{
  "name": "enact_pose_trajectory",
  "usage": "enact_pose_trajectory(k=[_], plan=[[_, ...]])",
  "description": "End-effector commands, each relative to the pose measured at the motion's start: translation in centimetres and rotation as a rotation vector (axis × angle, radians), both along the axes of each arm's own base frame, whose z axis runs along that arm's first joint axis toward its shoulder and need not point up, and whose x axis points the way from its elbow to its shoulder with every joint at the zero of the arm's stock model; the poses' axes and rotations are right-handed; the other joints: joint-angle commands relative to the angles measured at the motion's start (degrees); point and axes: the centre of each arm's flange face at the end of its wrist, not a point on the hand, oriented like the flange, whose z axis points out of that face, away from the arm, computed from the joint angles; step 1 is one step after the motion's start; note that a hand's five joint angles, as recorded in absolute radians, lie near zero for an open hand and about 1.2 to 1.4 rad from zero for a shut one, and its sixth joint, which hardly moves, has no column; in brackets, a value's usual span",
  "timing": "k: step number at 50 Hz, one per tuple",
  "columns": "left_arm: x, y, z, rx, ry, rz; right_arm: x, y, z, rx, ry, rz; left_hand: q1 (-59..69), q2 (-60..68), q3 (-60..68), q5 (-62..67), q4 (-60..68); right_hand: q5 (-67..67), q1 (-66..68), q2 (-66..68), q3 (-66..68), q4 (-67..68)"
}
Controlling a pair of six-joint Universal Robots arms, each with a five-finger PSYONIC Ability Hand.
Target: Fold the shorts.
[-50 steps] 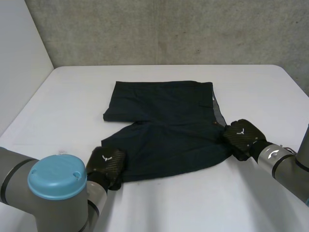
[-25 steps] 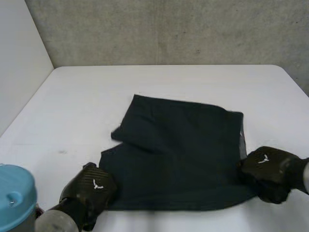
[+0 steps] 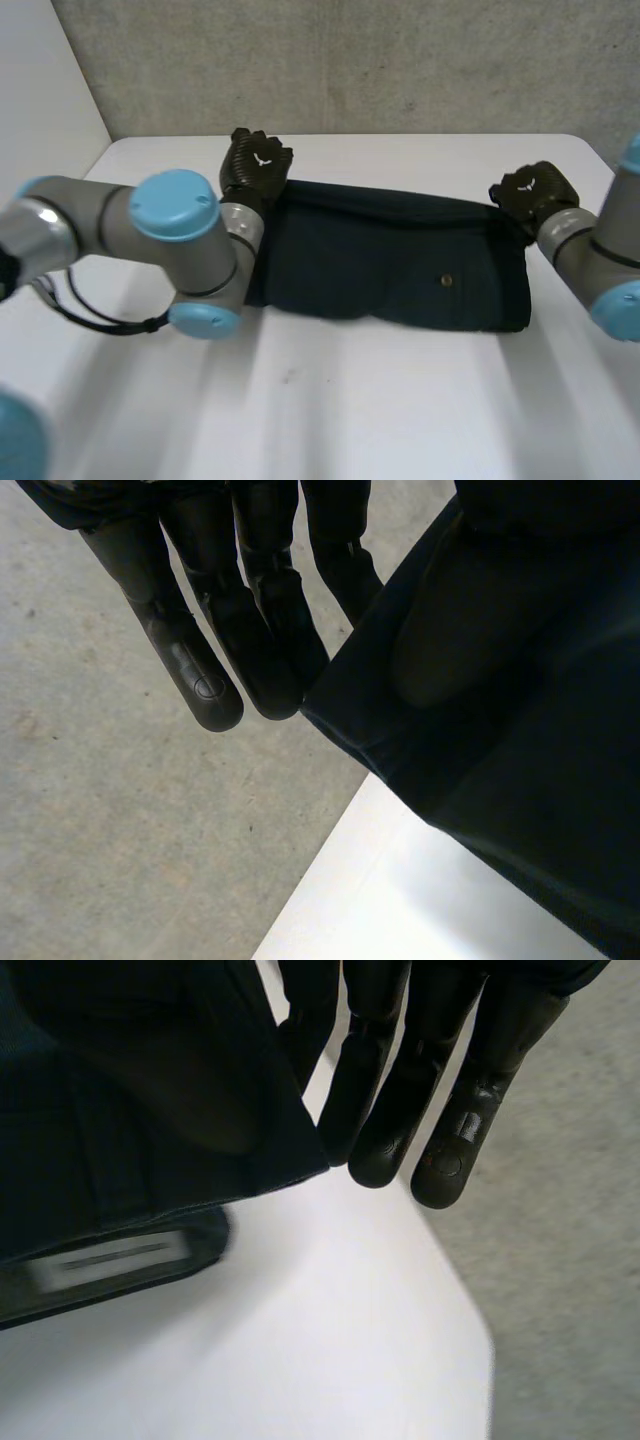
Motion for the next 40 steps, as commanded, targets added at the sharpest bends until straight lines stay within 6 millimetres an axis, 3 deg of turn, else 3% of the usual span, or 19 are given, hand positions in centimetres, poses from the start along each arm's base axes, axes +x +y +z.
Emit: enact_pose_trajectory(k=[1, 5, 8, 9, 12, 13, 16, 17, 19, 24, 32, 33, 39, 40], plan=[[-1.9, -2.4, -2.6, -0.085, 0.048, -0.039, 1.0, -3.7, -2.9, -0.106, -0.018, -0.007, -53.6, -56.6, -56.0, -53.6, -56.9, -57.0, -40.8, -57.2, -57.3, -58.3], [-2.4, -2.3, -2.4, -0.164, 0.083, -0.069, 0.9, -3.3, -1.9, -0.093, -0.086, -0.013, -55.6, -58.6, -58.1, -55.7, -58.9, -57.0, -40.8, -57.2, -57.3, -58.3], [-1.9, -1.0, -3.1, -0.145, 0.08, -0.063, 0.2, -1.6, 0.4, -0.071, -0.18, -0.031, -55.6, -58.6, -58.1, -55.7, -58.9, -57.0, -40.8, -57.2, -57.3, -58.3], [-1.6, -0.6, -2.7, -0.139, 0.077, -0.059, 0.0, -0.2, 2.1, -0.057, -0.23, -0.034, -55.6, -58.6, -58.1, -55.7, -58.9, -57.0, -40.8, -57.2, -57.3, -58.3], [-0.1, 1.4, -0.5, -0.117, 0.083, -0.055, -0.5, 2.4, 3.4, 0.012, -0.295, -0.037, -55.6, -58.6, -58.1, -55.7, -58.9, -57.0, -40.8, -57.2, -57.3, -58.3], [0.4, 2.1, -0.3, -0.103, 0.083, -0.056, -0.7, 4.0, 3.2, 0.087, -0.317, -0.029, -55.6, -58.6, -58.1, -55.7, -58.9, -57.0, -40.8, -57.2, -57.3, -58.3], [1.8, 4.1, 0.2, -0.045, 0.11, -0.061, -0.6, 6.3, 1.7, 0.236, -0.339, 0.004, -55.6, -58.6, -58.1, -55.7, -58.9, -57.0, -40.8, -57.2, -57.3, -58.3], [2.2, 4.6, 0.2, -0.022, 0.12, -0.064, -0.8, 7.5, 0.4, 0.325, -0.337, 0.018, -55.4, -58.4, -57.9, -55.5, -58.7, -56.1, -39.9, -56.3, -56.4, -57.4], [3.2, 6.2, 0.6, 0.054, 0.172, -0.074, -1.1, 8.0, -0.5, 0.362, -0.336, 0.023, -55.3, -58.3, -57.7, -55.3, -58.6, -54.7, -38.5, -54.9, -55.1, -56.1], [4.6, 8.7, 0.5, 0.235, 0.273, -0.087, -1.7, 7.7, -2.7, 0.338, -0.345, 0.018, -54.4, -57.4, -56.9, -54.4, -57.7, -48.8, -32.6, -49.1, -49.2, -50.2], [5.6, 10.2, 0.6, 0.381, 0.325, -0.071, -2.1, 5.7, -6.6, 0.303, -0.261, 0.003, -54.4, -57.4, -56.9, -54.4, -57.7, -5.3, 10.9, -5.5, -5.6, -6.7], [5.7, 10.3, 0.5, 0.385, 0.323, -0.066, -2.4, 5.4, -6.8, 0.293, -0.226, -0.019, -54.4, -57.4, -56.9, -54.4, -57.7, 10.7, 26.9, 10.5, 10.4, 9.4], [6.1, 10.0, 0.9, 0.375, 0.33, -0.05, -4.3, 4.7, -5.6, 0.231, -0.186, -0.113, -54.4, -57.4, -56.9, -54.4, -57.7, 13.0, 29.2, 12.8, 12.7, 11.7], [6.2, 10.0, 1.0, 0.372, 0.332, -0.049, -4.4, 4.7, -4.5, 0.206, -0.187, -0.109, -54.4, -57.4, -56.9, -54.4, -57.7, 13.0, 29.2, 12.8, 12.7, 11.7]])
